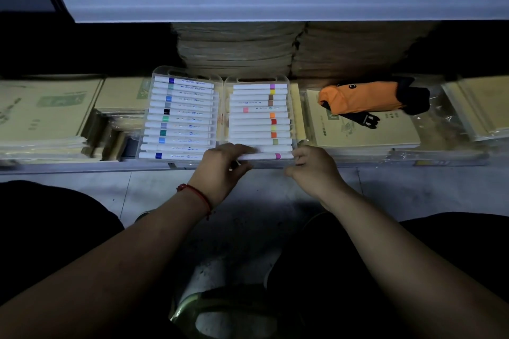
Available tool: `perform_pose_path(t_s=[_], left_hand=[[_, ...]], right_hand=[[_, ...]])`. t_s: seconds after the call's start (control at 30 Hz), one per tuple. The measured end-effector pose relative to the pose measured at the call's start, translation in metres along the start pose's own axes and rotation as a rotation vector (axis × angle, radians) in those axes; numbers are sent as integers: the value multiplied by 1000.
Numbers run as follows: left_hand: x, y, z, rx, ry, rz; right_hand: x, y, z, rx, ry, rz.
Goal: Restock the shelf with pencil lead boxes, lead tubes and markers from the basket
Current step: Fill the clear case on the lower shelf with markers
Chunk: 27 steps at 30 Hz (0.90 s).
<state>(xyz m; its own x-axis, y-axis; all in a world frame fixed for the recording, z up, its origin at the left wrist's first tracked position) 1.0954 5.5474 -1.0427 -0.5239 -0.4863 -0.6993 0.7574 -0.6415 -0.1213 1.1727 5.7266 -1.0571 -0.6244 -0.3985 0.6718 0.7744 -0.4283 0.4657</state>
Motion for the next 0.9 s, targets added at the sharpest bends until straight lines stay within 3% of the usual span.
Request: perform_pose_path(t_s=[0.1, 0.23, 0.5, 0.73, 0.9], left_hand=[[4, 0, 6, -55, 99, 55], [26, 3, -3, -41, 478, 368], [41, 3, 0, -62, 589, 459], [36, 2, -2, -34, 447, 377], [22, 1, 14, -83, -64, 157]], right_hand=[[-2, -6, 0, -21, 21, 30], [0, -11, 10, -117, -33, 78], [5, -14, 14, -140, -155, 138], [-13, -16, 3, -14, -565, -64], [-13, -19, 9, -115, -520, -45]])
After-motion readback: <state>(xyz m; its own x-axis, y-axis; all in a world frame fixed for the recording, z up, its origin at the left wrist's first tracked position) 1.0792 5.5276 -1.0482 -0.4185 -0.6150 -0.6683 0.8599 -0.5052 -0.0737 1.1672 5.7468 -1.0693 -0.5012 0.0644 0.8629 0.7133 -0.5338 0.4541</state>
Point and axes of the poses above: each hand's wrist, its own y-axis away from the middle knuckle, its own z-axis out of the back of the hand, x = y × z, the point moved 10 cm from there along -y, towards the middle knuckle, and after that the axes turned 4 degrees about -z, right-handed, at the moved point
